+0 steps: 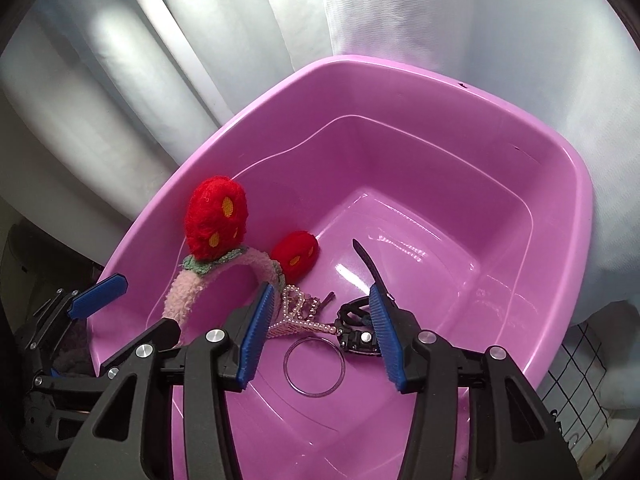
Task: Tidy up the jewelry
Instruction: 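Open the left tool releasing the brown clip while the right tool drops the pearl clip into the tub, then move both tools back over the hair tie and beige pom-pom on the table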
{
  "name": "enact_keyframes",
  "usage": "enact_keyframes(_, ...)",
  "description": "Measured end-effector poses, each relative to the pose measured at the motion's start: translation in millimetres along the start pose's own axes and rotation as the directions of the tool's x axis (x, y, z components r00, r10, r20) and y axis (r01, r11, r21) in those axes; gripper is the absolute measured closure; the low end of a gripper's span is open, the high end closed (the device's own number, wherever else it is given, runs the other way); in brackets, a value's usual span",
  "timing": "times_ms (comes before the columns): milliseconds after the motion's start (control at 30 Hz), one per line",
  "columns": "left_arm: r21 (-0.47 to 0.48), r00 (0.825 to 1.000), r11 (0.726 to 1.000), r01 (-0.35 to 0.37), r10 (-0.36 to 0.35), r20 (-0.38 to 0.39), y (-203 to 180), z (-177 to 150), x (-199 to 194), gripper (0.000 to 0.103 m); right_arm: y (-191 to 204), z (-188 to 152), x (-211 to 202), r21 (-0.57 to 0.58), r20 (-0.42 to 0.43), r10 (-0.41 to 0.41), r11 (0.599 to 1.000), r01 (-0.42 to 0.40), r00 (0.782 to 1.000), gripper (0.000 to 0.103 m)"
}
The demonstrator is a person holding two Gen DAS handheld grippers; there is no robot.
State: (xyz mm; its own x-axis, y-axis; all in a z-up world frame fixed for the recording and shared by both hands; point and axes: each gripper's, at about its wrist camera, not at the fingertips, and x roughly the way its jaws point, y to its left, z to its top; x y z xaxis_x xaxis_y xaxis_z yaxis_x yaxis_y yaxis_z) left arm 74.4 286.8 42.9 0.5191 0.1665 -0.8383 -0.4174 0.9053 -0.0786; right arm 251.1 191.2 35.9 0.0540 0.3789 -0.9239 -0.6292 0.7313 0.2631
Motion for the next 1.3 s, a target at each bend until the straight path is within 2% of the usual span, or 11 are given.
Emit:
enact_keyframes(333, -0.003, 0.999, 1.000, 0.015, -0.015, 0.034, 1.2, -6.6, -13.4, 0.022, 4.9, -11.0, -19.4, 0.003, 0.035, -0.004, 1.000, 0.004, 0.999, 0.051)
enact_keyframes(367, -0.009, 0.999, 1.000, 0.019, -0.018, 0.044, 1.6, -8.0, -16.2, 0.019, 5.2, -13.2, -23.4, 0.003, 0.046, -0.005, 1.000, 0.005, 0.999, 0.051)
enact_keyframes(433, -0.026, 0.997, 1.000, 0.015, -0.013, 0.073, 4.1, -11.0, -22.9, 0.015, 6.3, -18.3, -32.1, 0.010, 0.075, -0.008, 1.000, 0.007, 0.997, 0.049)
enact_keyframes(467, -0.032, 0.996, 0.999, 0.004, -0.001, 0.090, 5.5, -12.6, -26.9, 0.013, 7.4, -21.1, -37.3, 0.013, 0.094, -0.010, 1.000, 0.009, 0.995, 0.044)
enact_keyframes(600, -0.031, 0.990, 0.999, -0.008, 0.012, 0.140, 9.0, -17.9, -39.4, 0.010, 11.4, -36.6, -58.5, 0.025, 0.173, 0.004, 1.000, -0.008, 0.985, 0.042)
enact_keyframes(667, -0.036, 0.987, 0.999, -0.001, 0.007, 0.161, 9.7, -21.0, -45.5, 0.008, 11.2, -46.8, -69.1, 0.040, 0.213, 0.014, 0.999, -0.023, 0.977, 0.037)
enact_keyframes(733, -0.031, 0.983, 0.999, -0.022, 0.027, 0.180, 8.3, -22.8, -50.1, 0.008, 9.9, -57.7, -77.7, 0.058, 0.244, 0.021, 0.998, -0.037, 0.970, 0.037)
enact_keyframes(833, -0.017, 0.978, 0.999, -0.036, 0.038, 0.206, 3.2, -26.8, -58.0, 0.008, 5.8, -80.5, -93.7, 0.091, 0.290, 0.013, 0.995, -0.041, 0.957, 0.037)
enact_keyframes(1033, 0.005, 0.965, 0.999, 0.046, -0.046, 0.259, -28.5, -39.9, -82.1, 0.008, -17.1, -146.4, -140.9, 0.163, 0.370, -0.026, 0.986, -0.037, 0.929, 0.037)
enact_keyframes(1300, 0.094, 0.942, 0.983, 0.161, -0.181, 0.282, -108.8, -83.1, -120.9, 0.007, -62.0, -273.1, -200.6, 0.288, 0.364, -0.170, 0.956, 0.063, 0.916, 0.037)
